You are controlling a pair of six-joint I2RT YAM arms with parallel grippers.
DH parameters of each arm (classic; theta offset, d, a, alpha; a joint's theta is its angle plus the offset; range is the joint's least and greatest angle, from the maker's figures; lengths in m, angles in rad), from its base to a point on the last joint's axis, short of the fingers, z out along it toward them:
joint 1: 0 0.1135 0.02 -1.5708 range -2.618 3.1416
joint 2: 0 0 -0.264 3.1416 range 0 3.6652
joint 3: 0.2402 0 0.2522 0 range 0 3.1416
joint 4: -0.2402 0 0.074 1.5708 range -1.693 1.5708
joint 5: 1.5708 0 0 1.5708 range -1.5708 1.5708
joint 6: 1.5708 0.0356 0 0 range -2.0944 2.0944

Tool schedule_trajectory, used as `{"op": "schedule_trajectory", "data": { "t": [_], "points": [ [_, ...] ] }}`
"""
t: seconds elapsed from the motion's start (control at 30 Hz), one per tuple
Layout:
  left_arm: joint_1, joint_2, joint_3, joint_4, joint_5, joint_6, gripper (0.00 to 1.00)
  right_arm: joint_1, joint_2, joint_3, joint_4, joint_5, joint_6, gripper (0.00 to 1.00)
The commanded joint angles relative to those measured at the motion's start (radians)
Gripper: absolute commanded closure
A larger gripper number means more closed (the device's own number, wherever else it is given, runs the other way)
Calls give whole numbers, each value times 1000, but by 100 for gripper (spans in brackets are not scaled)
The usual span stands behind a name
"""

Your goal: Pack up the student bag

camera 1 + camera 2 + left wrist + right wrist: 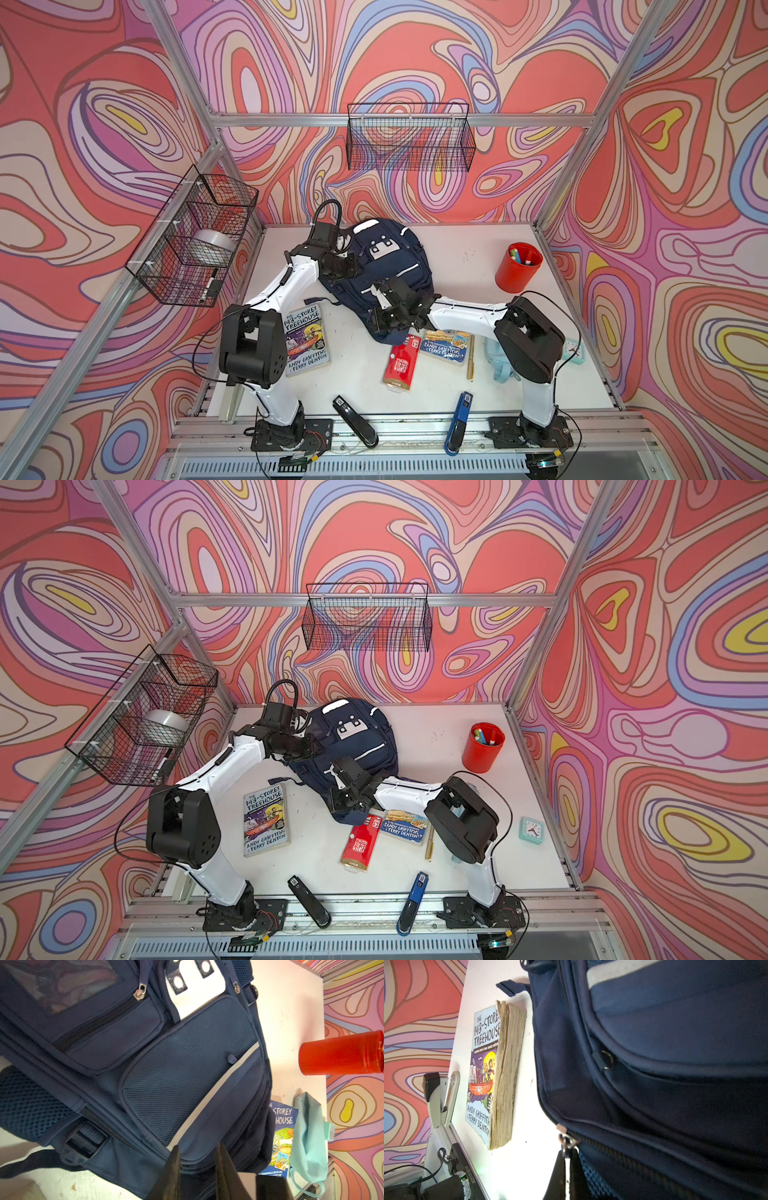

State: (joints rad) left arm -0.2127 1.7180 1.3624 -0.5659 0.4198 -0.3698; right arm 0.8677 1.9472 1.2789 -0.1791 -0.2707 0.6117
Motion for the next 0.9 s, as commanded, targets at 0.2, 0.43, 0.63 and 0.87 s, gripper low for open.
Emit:
{"op": "schedule_trajectory", "data": {
  "t": [0.2, 0.43, 0.63, 0.87],
  "points": [
    [-106, 43, 25, -32, -47, 107, 85, -13, -108, -58, 38, 16, -10, 72],
    [-213, 65, 52, -44, -148, 249, 61, -100, -333, -106, -88, 72, -38, 60],
    [-310, 137, 69, -4, -296, 316, 42, -307, -332, -188, -87, 13, -57, 38],
    [-357, 196, 73, 27, -370, 369, 38, -322, -150, -116, -74, 37, -65, 45]
  ]
}}
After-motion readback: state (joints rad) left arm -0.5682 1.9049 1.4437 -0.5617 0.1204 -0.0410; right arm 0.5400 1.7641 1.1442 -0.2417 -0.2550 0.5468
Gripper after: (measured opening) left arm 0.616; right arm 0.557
